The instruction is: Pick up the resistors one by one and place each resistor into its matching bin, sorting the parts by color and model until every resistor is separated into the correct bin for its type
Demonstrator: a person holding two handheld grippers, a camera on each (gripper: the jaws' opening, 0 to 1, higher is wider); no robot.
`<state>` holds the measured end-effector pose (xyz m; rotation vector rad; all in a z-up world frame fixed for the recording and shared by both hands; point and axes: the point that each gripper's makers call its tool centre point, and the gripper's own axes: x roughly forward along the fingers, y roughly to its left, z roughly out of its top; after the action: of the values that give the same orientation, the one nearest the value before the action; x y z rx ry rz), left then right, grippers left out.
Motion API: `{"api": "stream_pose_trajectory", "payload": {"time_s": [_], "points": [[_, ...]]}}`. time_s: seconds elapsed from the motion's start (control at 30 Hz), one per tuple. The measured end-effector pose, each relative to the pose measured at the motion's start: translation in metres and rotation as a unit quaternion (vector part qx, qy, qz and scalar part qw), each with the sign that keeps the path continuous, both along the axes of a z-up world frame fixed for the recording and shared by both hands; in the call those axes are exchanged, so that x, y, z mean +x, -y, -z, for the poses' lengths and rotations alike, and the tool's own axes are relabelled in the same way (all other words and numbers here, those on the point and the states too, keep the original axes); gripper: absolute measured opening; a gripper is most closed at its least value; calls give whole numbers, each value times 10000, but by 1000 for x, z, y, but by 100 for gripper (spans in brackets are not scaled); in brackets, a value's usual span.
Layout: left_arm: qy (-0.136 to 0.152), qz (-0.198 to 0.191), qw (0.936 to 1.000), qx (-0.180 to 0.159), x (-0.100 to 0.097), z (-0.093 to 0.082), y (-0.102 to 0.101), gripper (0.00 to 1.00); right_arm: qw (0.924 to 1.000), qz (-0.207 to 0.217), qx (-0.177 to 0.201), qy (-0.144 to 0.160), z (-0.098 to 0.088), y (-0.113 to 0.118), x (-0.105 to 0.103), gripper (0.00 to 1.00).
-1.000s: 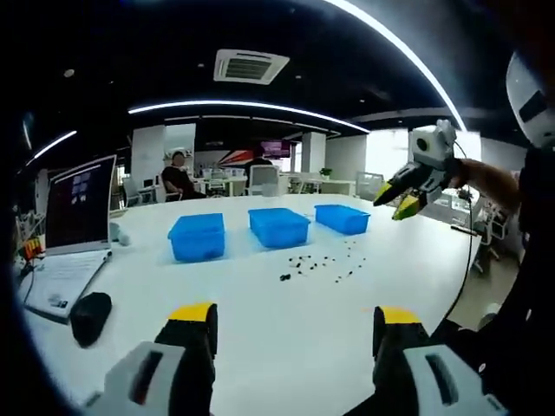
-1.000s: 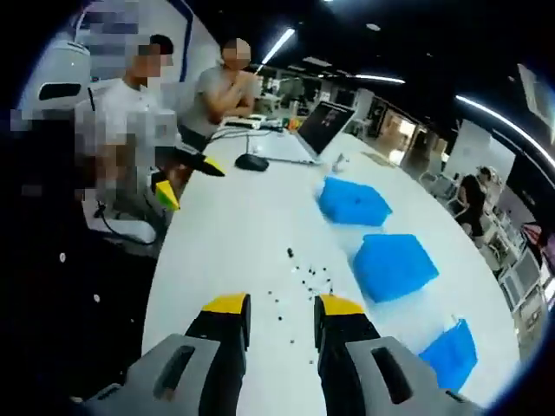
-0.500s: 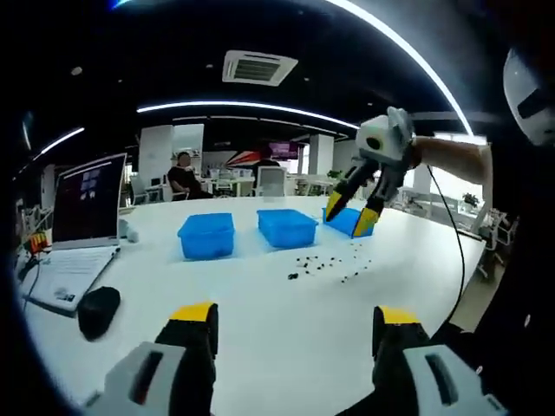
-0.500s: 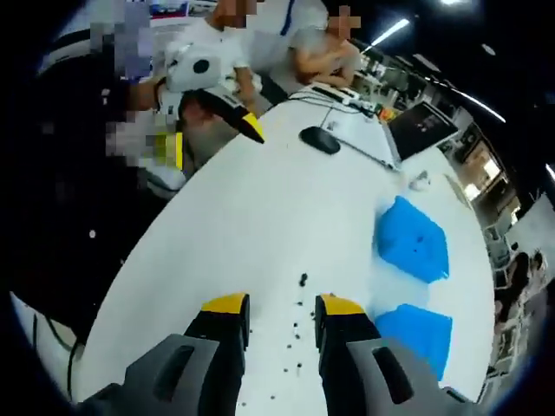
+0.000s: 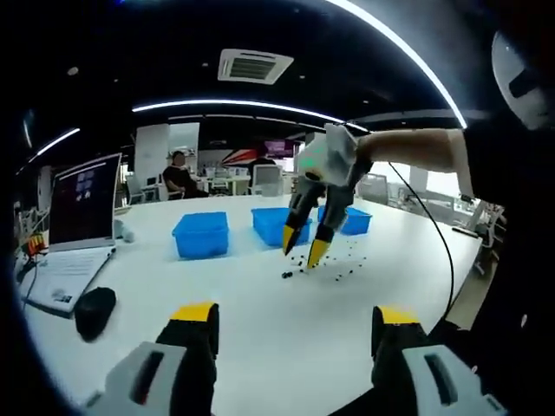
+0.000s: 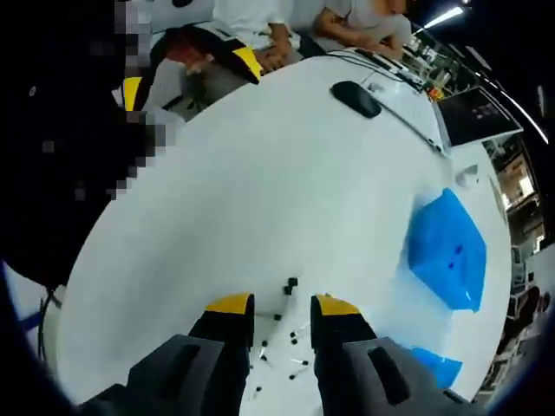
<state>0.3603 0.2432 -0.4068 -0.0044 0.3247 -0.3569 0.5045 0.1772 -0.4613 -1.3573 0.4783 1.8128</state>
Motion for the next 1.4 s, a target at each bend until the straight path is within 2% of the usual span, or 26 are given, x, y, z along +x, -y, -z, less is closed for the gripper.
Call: {"api": "stream_pose_trajectory", "payload": {"time_s": [0.27,0.7,0.8,0.83,0.97,1.27,1.4], "points": [[17,-33,10000,30,0,-4,-1,72,9991,-194,-380,19,17,1,5,25],[-10,-5,10000,-47,0,-4,2,72,9980,-188,-585,-118,20,-8,4,18],[6,50,10000,-22,0,-3,4,72,9966,-121,-818,-67,25,-2,9,15],[-1,53,10000,-23,0,-2,4,72,9966,51,-810,-157,24,-4,9,15],[-5,79,10000,-39,-1,-2,6,72,9964,60,-817,-234,24,-6,6,12],[26,95,9999,-51,-2,-3,8,72,9954,92,-939,-144,24,-7,4,8],[40,102,9999,-51,-3,-4,9,72,9966,103,-800,-147,19,-6,-1,7]]}}
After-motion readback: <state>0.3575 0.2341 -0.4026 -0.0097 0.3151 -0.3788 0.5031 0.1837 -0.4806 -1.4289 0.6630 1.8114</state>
